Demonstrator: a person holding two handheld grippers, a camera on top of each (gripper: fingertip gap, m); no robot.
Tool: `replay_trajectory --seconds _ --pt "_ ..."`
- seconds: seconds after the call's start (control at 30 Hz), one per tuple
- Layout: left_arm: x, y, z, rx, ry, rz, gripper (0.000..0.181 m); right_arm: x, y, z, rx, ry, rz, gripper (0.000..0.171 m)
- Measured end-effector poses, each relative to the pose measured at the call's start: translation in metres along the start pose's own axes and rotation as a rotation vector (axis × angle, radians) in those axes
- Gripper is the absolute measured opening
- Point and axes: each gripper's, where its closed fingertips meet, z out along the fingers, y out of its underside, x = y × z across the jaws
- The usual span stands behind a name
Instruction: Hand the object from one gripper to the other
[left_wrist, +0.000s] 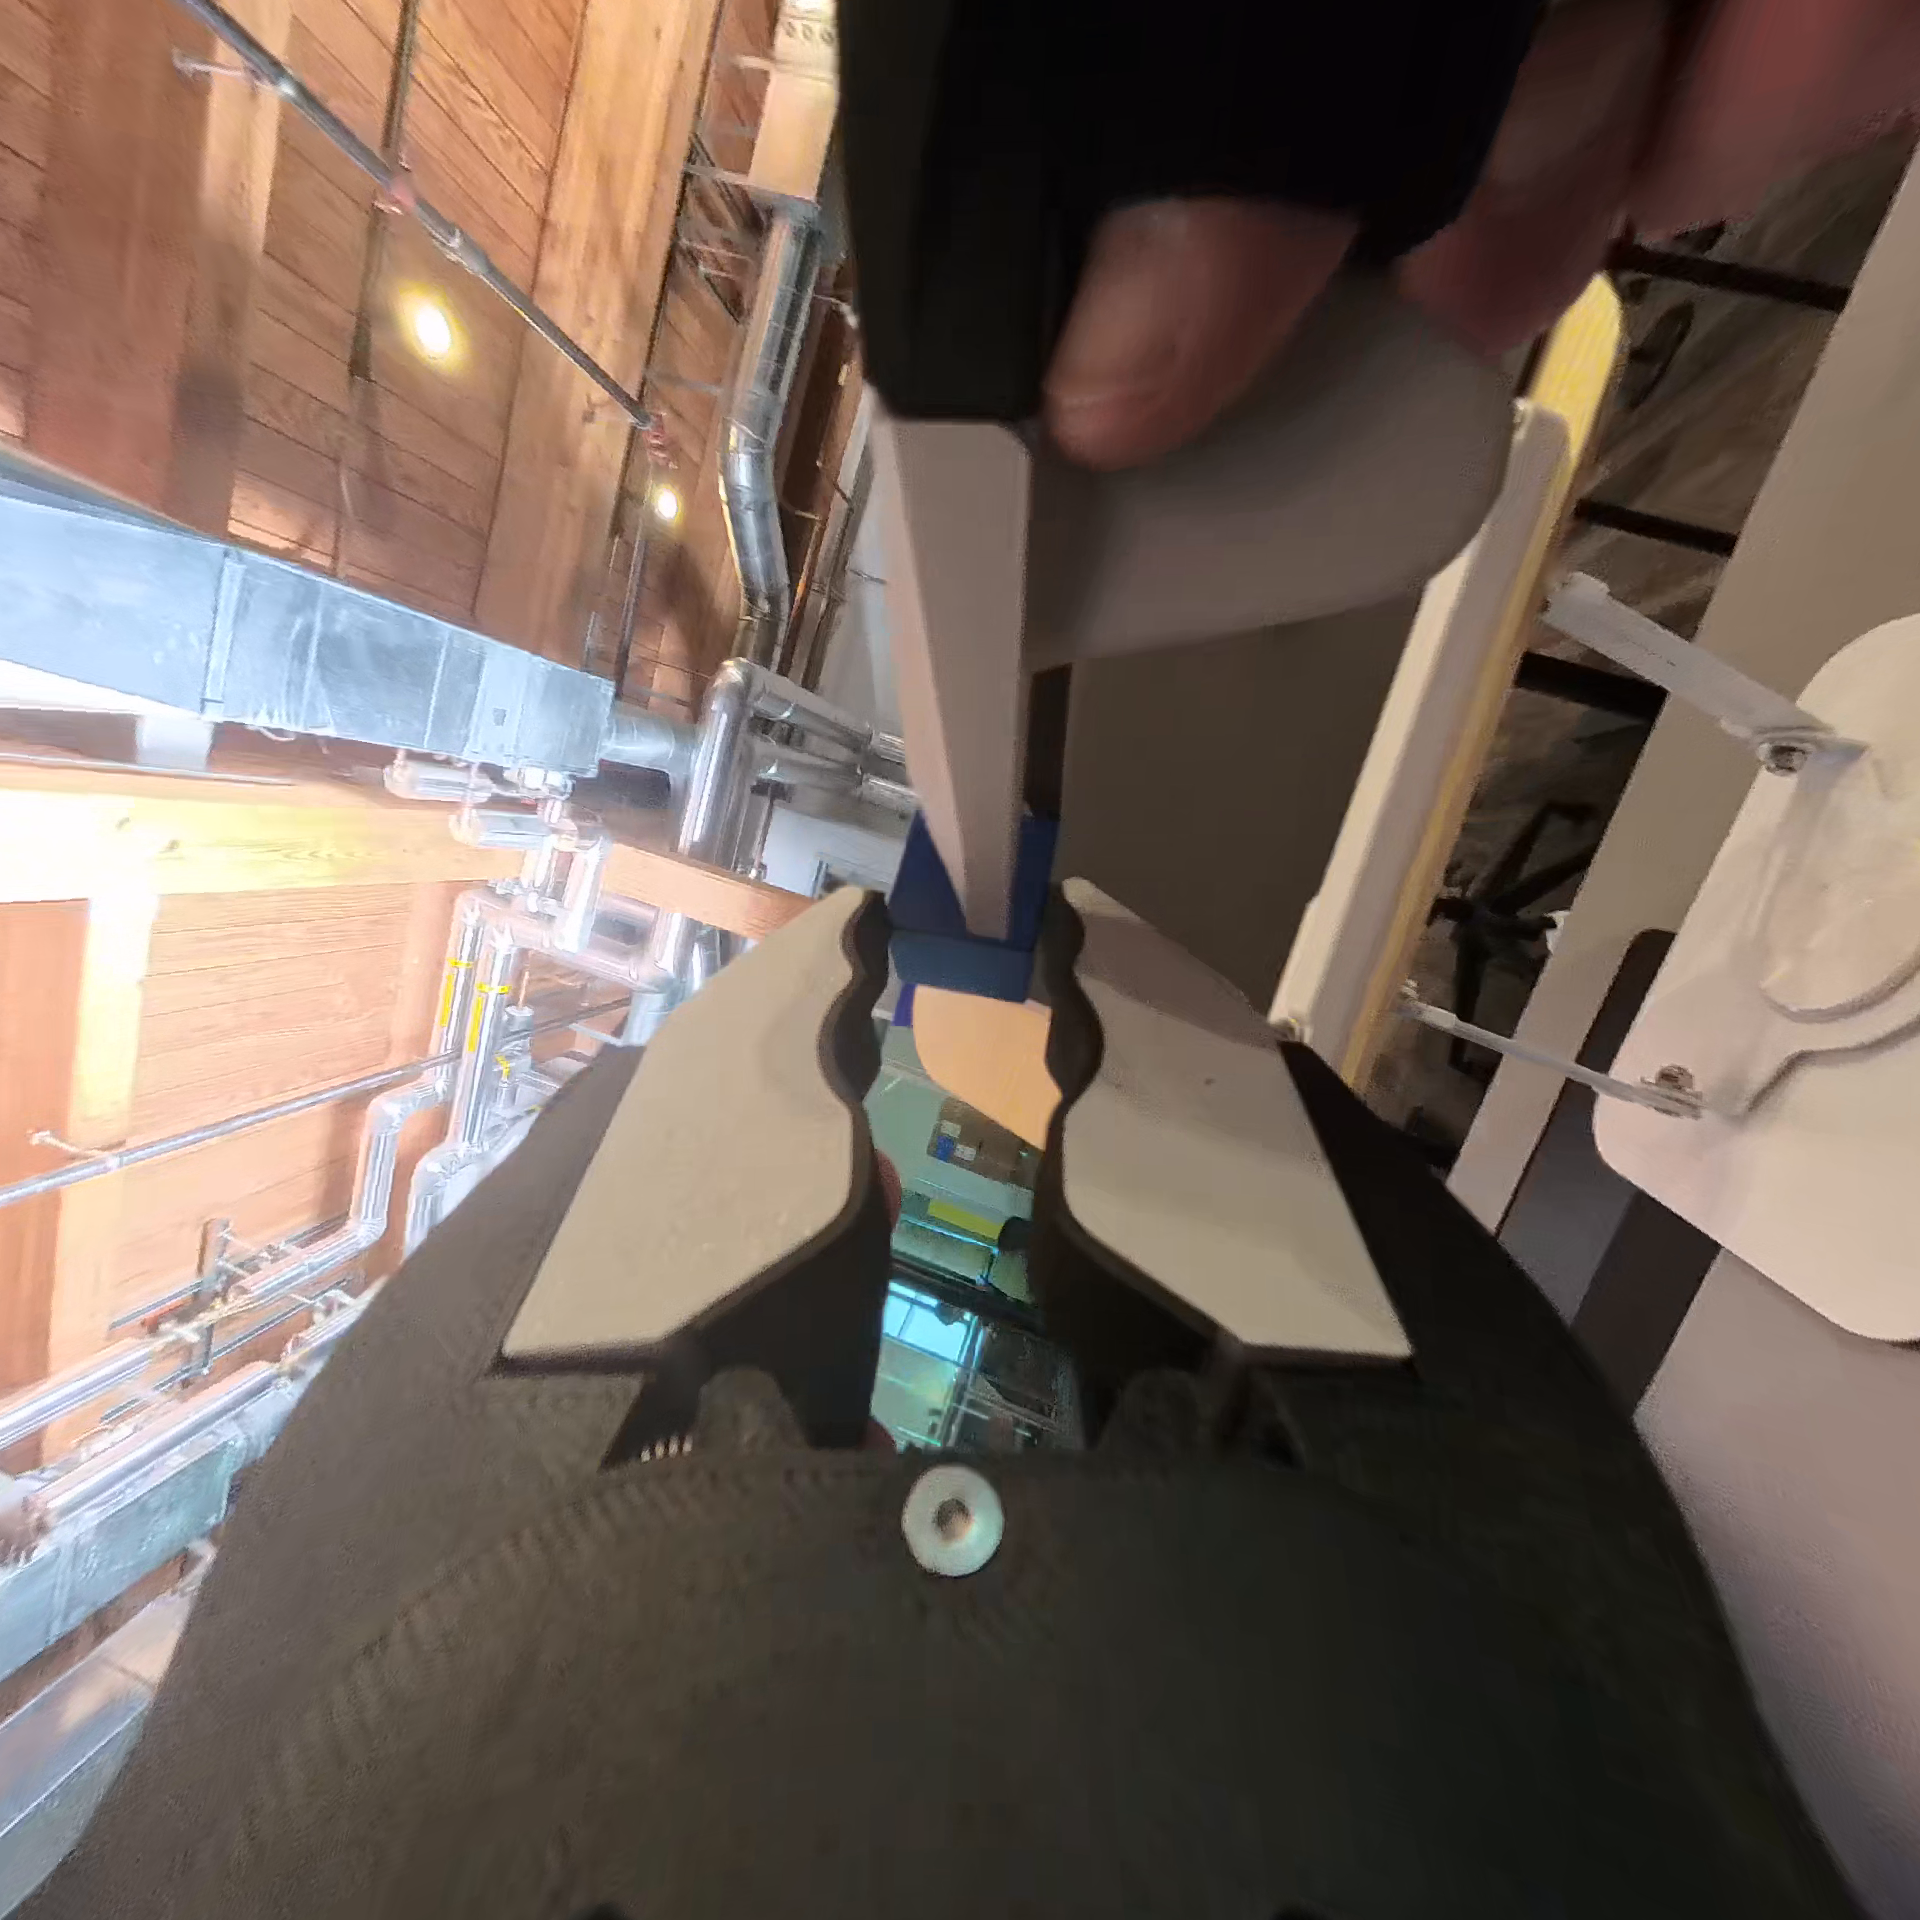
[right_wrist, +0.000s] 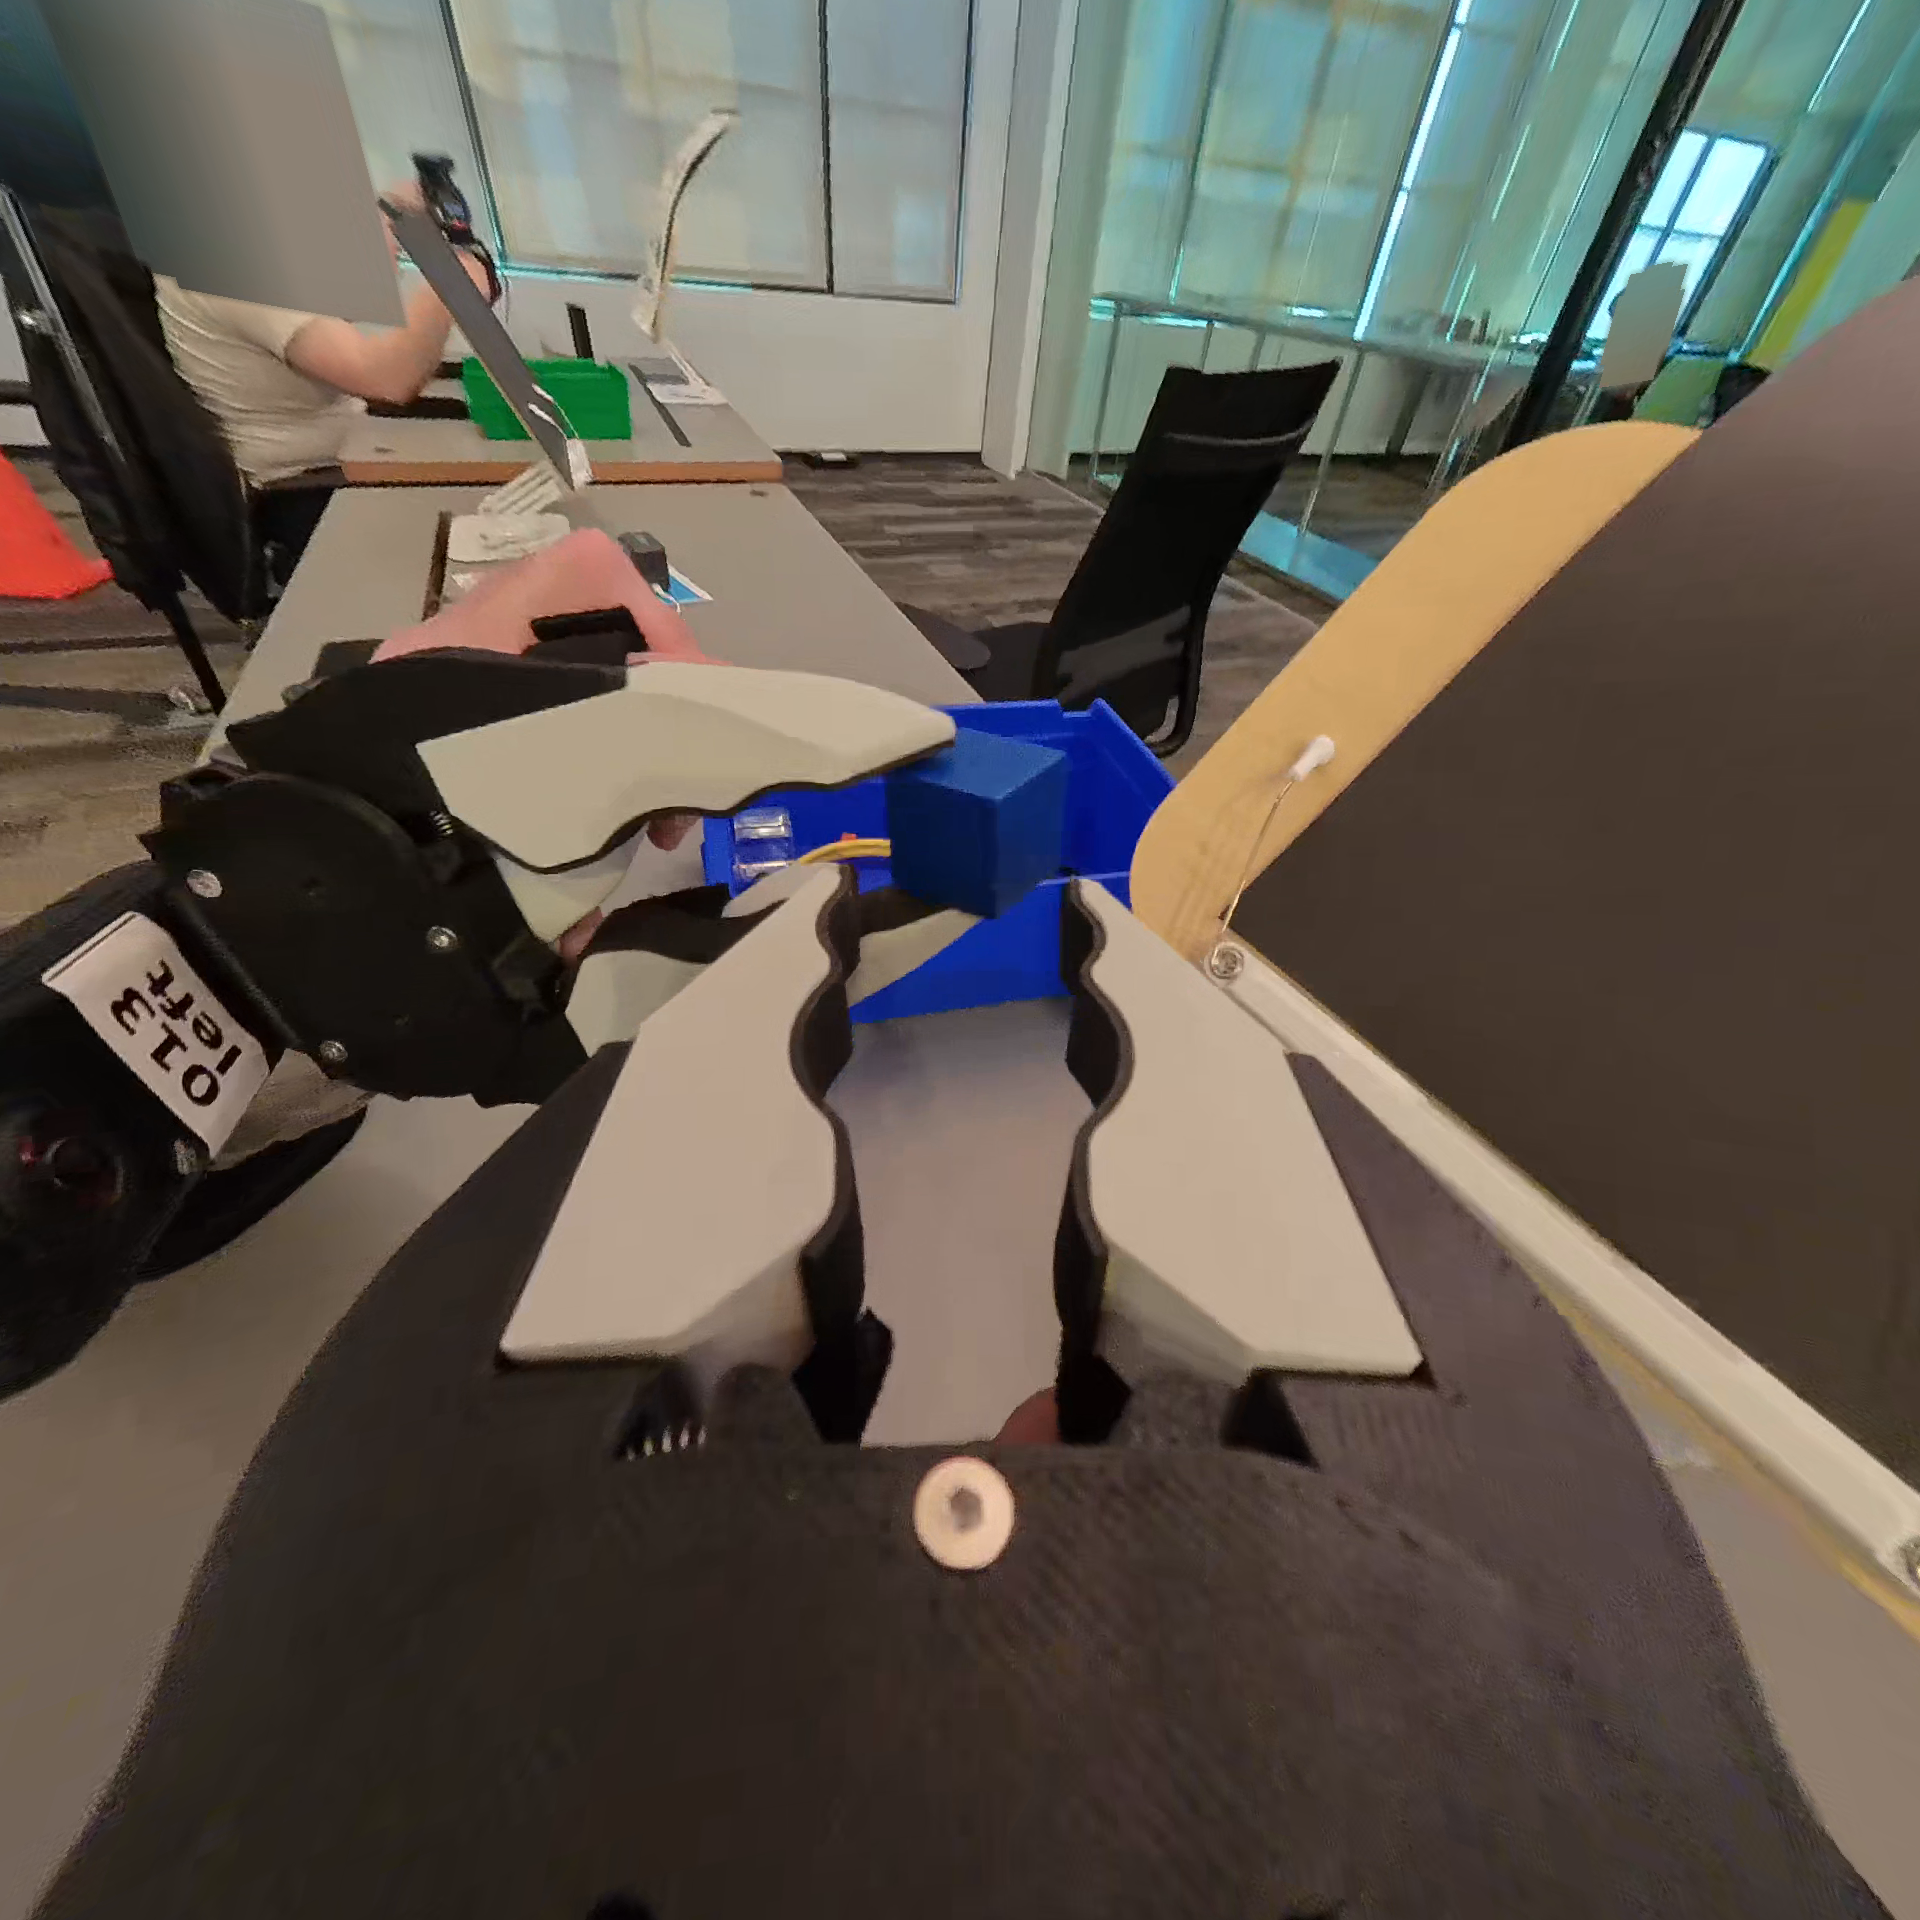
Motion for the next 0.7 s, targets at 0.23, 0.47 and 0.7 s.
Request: replay_trajectory --seconds 0.23,0.47,0.7 --pt "0.01 0.002 0.002 -0.019 0.025 0.034 0.028 0.007 0.007 0.012 -0.023 0.108 0.024 0.027" --pt "0.009 0.003 0.003 -0.029 0.019 0.015 0.028 0.007 0.004 0.013 0.023 0.103 -0.011 0.025" --pt "0.001 -0.021 -0.014 0.136 0.327 -0.487 0.056 0.006 -0.007 -0.003 0.118 0.034 -0.156 0.025"
